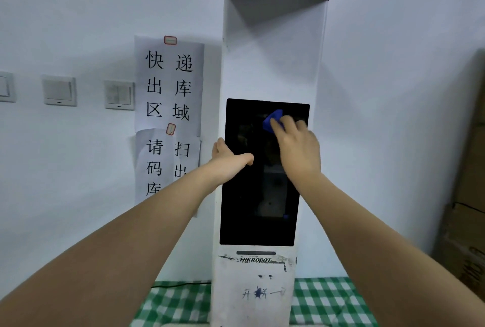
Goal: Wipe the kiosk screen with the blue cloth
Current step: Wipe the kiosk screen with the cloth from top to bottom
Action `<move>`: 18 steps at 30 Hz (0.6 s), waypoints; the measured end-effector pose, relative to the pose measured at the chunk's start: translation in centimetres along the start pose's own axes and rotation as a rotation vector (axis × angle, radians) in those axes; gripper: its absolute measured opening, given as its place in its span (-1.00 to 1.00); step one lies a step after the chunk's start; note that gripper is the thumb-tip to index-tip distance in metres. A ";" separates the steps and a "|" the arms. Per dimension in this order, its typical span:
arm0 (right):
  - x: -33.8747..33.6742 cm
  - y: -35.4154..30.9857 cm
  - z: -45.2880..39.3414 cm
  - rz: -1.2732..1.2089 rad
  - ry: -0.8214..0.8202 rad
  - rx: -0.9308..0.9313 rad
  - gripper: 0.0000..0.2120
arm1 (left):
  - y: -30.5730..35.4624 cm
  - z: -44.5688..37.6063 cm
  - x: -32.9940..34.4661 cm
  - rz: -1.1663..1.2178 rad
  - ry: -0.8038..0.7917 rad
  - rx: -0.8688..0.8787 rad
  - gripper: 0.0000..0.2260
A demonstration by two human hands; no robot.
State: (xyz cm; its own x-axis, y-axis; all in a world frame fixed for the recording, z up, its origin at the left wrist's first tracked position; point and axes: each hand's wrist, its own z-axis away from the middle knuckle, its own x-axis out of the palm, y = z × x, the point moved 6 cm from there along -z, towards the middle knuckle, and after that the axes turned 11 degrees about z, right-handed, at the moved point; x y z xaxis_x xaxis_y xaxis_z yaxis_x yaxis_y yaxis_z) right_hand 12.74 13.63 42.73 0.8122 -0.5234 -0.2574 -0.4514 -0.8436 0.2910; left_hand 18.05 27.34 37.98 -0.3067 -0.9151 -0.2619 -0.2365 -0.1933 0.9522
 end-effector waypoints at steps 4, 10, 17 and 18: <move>-0.1 0.4 0.2 0.069 -0.048 -0.188 -0.35 | 0.2 0.1 0.0 -0.008 0.007 0.003 -0.18; -0.1 1.5 -0.7 -0.051 -0.026 0.142 -0.39 | 0.1 0.3 0.0 -0.002 0.000 -0.005 -0.18; -0.1 0.9 0.5 0.054 -0.105 -0.167 -0.31 | 0.2 0.3 0.1 0.000 0.011 -0.007 -0.18; -0.1 1.7 -0.1 0.075 -0.112 -0.135 -0.33 | 0.2 0.3 0.1 -0.004 0.010 -0.006 -0.19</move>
State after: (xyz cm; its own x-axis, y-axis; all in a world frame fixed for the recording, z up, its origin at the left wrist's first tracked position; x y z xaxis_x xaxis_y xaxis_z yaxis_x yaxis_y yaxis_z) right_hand 11.89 12.25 43.35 0.7288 -0.6006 -0.3288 -0.4494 -0.7819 0.4321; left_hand 17.65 27.31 38.11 -0.2962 -0.9179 -0.2642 -0.2320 -0.1992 0.9521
